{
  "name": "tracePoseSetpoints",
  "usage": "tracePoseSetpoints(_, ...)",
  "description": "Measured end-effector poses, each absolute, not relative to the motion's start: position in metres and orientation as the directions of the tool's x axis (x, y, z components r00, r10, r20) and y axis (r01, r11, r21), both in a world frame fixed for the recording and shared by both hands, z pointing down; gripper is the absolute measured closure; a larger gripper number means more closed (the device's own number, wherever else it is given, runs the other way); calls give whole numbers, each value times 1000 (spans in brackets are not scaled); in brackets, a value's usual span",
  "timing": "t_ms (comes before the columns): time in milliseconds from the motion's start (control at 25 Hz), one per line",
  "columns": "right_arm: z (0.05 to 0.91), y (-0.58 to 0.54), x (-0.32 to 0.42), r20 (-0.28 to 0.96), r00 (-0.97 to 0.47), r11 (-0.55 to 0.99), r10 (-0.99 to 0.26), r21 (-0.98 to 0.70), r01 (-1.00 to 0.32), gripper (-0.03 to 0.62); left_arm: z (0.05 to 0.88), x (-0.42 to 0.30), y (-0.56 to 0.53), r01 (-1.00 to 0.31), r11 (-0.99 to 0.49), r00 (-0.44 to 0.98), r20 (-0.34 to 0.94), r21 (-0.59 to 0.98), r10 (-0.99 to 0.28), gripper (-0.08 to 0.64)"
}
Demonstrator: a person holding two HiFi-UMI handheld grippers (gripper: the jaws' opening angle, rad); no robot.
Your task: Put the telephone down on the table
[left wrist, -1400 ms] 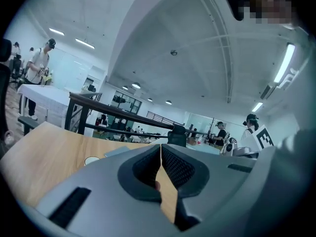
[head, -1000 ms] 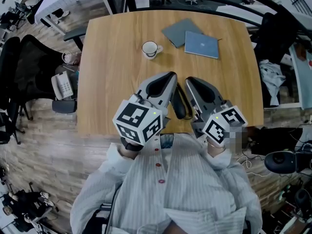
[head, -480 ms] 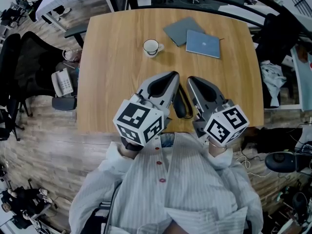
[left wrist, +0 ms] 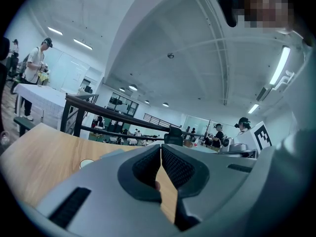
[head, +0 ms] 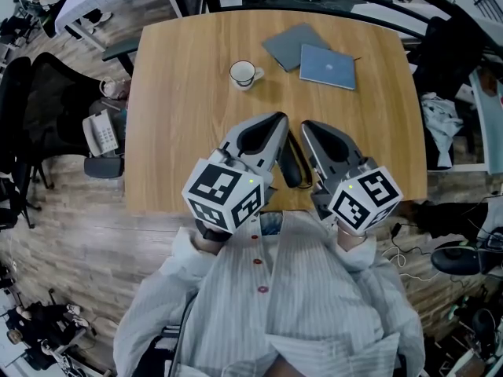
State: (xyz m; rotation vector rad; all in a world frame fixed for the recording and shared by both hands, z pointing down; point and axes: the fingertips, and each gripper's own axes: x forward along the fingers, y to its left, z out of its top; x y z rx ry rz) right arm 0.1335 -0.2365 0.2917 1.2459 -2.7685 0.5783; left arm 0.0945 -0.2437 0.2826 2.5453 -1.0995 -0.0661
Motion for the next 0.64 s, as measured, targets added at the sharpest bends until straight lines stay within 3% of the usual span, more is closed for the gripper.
tracePoseSetpoints(640, 299, -243, 138, 215, -666, 594, -714, -317, -739, 557, 287, 93, -263, -665, -692, 742, 148, 279, -654, 543)
